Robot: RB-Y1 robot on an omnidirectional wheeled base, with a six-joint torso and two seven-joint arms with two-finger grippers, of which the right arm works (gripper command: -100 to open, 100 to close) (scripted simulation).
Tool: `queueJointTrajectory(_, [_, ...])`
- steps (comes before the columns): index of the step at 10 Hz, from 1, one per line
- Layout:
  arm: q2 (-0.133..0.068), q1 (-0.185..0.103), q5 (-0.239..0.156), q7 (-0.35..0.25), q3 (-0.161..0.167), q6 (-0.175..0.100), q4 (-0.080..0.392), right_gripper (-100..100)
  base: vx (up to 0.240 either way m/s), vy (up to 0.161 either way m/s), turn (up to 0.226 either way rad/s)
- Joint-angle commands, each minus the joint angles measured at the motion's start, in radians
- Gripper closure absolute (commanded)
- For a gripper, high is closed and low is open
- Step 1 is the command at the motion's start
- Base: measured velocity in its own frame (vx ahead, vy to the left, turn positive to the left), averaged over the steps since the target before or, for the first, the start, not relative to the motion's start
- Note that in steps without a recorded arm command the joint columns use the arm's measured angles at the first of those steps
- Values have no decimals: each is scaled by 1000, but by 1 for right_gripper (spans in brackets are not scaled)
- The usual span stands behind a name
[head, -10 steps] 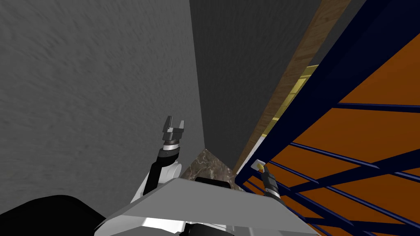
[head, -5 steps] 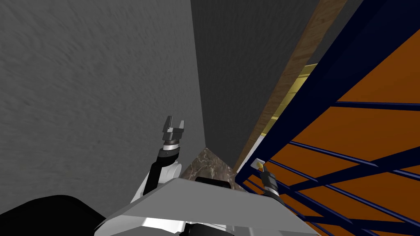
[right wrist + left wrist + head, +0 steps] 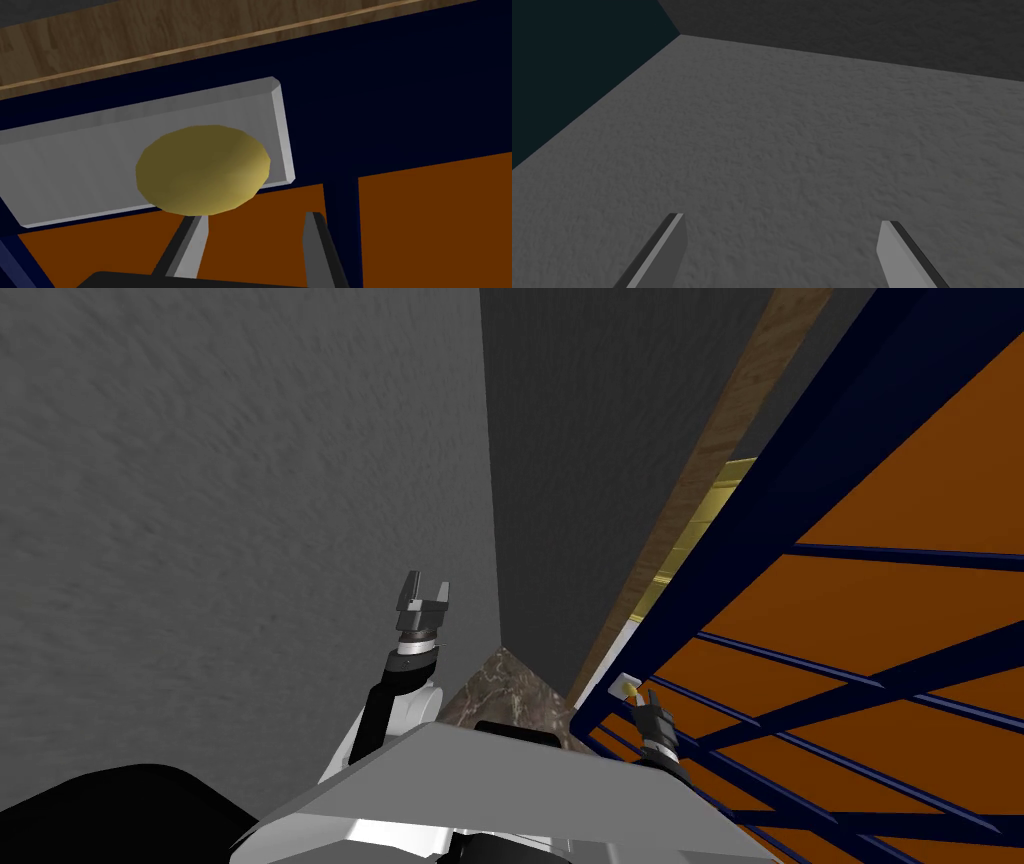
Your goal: Pull the door open
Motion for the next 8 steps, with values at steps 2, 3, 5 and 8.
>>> queueJointTrajectory(2, [17,-12,-31,-79,26,5,4,-100,-83,7,31])
queueJointTrajectory(3, [20,-16,-46,-107,33,7,3,-100,-84,9,52])
queueJointTrajectory(5, [24,-21,-64,-157,41,9,2,-100,-43,12,41])
queueJointTrajectory(8, [31,-31,-101,-233,58,15,0,-100,-55,5,23])
